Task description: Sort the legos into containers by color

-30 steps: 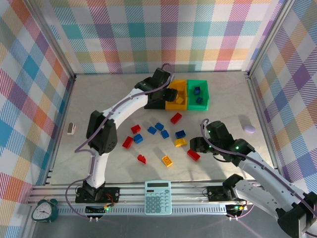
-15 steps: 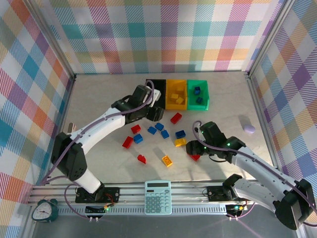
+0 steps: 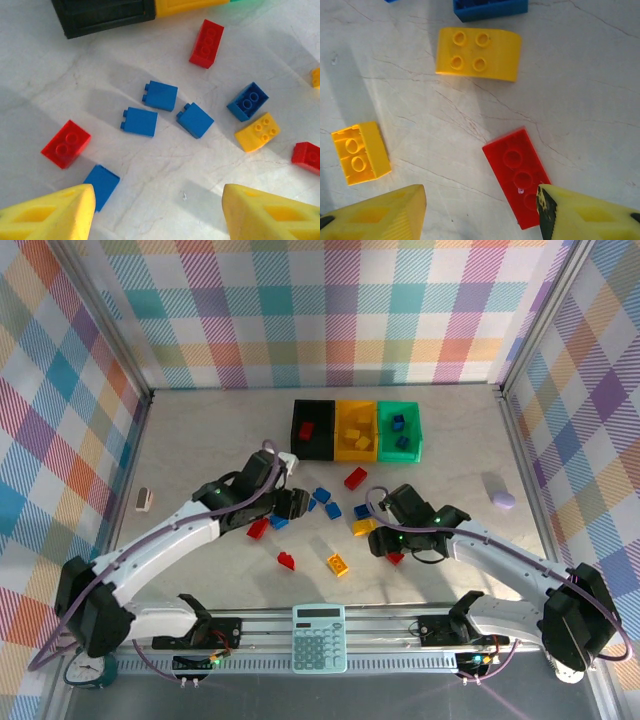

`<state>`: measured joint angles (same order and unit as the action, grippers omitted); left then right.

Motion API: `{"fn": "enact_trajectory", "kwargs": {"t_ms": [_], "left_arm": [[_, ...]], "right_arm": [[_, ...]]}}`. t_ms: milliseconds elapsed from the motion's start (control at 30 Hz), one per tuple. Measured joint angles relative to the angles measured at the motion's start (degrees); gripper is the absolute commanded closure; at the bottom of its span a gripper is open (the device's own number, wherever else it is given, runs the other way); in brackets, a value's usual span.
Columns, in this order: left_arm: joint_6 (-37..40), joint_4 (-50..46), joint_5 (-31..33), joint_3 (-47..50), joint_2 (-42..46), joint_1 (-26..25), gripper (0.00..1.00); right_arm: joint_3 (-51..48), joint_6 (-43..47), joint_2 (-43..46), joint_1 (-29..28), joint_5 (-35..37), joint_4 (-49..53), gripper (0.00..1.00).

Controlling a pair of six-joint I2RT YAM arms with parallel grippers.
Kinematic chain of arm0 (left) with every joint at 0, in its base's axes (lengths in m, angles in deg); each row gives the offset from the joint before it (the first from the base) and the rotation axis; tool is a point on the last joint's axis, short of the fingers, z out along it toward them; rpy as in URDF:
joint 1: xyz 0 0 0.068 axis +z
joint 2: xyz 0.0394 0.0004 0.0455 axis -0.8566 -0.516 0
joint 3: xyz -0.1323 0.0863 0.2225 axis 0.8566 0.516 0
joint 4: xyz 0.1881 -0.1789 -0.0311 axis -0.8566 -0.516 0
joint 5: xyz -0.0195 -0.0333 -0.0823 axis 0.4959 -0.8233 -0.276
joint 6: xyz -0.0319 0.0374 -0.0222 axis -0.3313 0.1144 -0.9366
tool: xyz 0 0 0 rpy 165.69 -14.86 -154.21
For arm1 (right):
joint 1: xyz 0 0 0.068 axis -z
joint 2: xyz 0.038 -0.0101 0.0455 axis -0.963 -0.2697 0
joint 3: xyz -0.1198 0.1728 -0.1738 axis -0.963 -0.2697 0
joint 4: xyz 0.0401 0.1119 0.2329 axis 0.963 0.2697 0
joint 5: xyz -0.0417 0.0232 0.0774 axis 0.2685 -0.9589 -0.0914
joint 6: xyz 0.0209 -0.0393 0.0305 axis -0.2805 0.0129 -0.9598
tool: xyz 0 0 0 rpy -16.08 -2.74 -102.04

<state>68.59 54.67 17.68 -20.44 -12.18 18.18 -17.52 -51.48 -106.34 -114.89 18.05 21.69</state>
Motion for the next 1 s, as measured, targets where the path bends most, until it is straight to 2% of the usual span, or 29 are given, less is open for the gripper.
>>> {"fn": "enact_trajectory", "kwargs": {"t_ms": [100,233,567,1000], "left_arm": [[-0.4,-0.6,-0.4,1.4,4.6,-0.1,0.31],[0.5,-0.9,-3.9,1.5,7.9,-0.5,0.28],[6.1,-0.9,-15.9,1.2,5.2,-5.8,0.28],[9.1,-0.9,-18.2,1.1,4.4,-7.8,0.28]], "right_arm": [[0.0,-0.3,-0.8,-0.1,0.5,0.3,0.37],[0.0,-0.5,-4.1,-0.7,1.3,0.3,0.36],[1.8,-1.7,-11.7,-1.2,4.2,1.7,0.33],[4.5,-2.4,-17.4,-1.2,6.0,2.9,0.46]]}}
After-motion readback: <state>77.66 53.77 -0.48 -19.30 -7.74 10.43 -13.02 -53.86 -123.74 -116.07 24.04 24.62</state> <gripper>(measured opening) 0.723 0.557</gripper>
